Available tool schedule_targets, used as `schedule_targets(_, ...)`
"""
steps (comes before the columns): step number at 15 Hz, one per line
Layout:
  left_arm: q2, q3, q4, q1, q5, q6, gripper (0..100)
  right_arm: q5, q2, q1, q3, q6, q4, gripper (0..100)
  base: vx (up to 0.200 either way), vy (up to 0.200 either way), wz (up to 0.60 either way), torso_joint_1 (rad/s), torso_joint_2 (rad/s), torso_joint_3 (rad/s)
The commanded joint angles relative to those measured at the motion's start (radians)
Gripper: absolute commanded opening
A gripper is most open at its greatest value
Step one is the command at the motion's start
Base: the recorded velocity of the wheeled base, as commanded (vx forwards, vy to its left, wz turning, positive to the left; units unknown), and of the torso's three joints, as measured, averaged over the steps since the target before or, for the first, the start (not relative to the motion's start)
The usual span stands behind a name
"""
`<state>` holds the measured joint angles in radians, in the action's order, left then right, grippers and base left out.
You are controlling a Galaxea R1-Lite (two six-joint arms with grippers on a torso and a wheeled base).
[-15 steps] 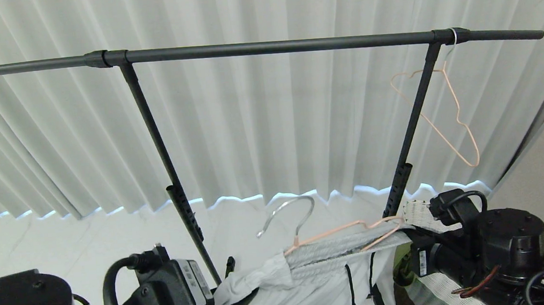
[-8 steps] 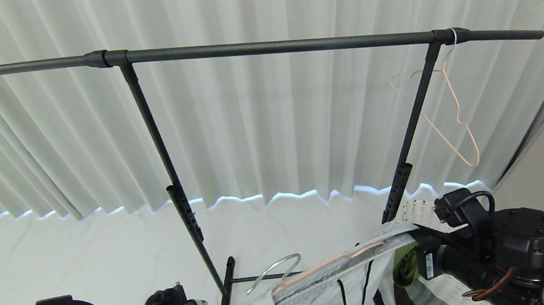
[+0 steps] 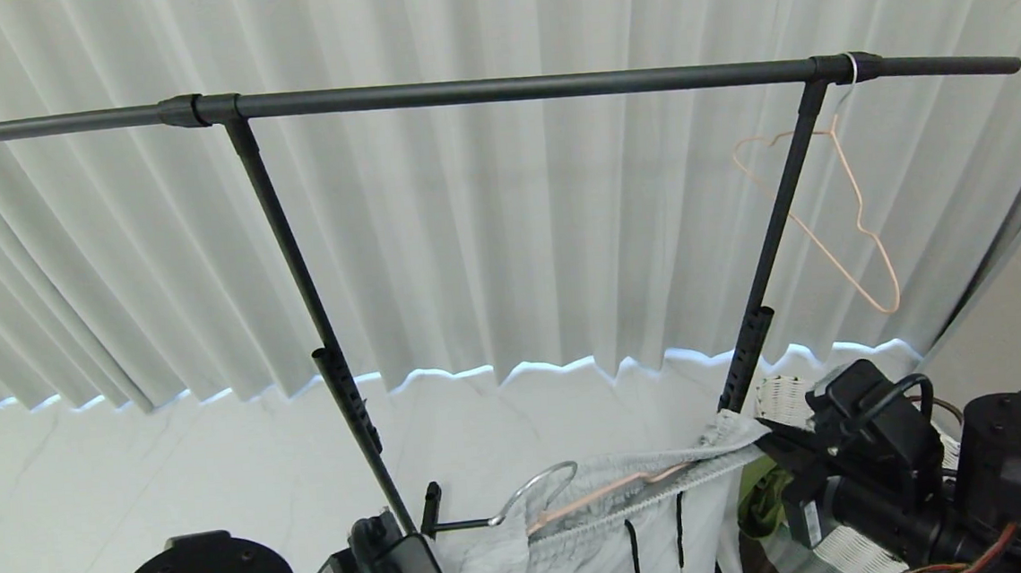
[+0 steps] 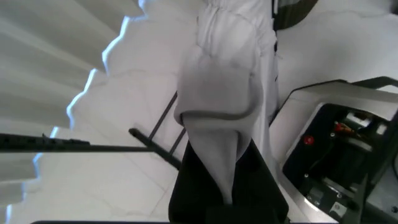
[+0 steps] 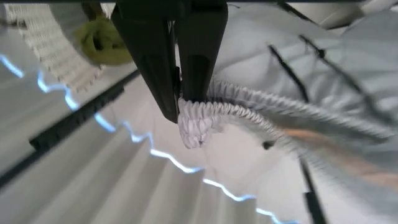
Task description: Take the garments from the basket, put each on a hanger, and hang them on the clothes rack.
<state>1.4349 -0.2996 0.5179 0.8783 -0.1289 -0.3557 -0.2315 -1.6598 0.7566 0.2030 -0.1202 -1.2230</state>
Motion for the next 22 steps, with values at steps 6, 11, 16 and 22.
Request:
schedule_targets(6,0.062,-0.079,0.037,-0.033,-0.120,0.078,0,0.000,0.028,0.237,-0.008,-0.085,0.000,0,0.000,0.000,0.00,0.000,0.00,0.000)
schedule_targets(11,0.056,-0.073,0.174,-0.033,-0.123,0.077,0,-0.003,0.028,0.271,-0.040,-0.085,0.000,100,0.000,0.000,0.00,0.000,0.00,0.000)
schedule_targets(16,0.045,-0.061,0.275,-0.028,-0.117,0.069,0,-0.003,0.052,0.270,-0.056,-0.085,0.000,100,0.000,0.000,0.00,0.000,0.00,0.000)
schedule_targets(22,-0.013,-0.041,0.318,-0.028,-0.064,0.070,0,-0.002,0.132,0.237,-0.031,-0.085,0.092,100,0.000,0.000,0.00,0.000,0.00,0.000)
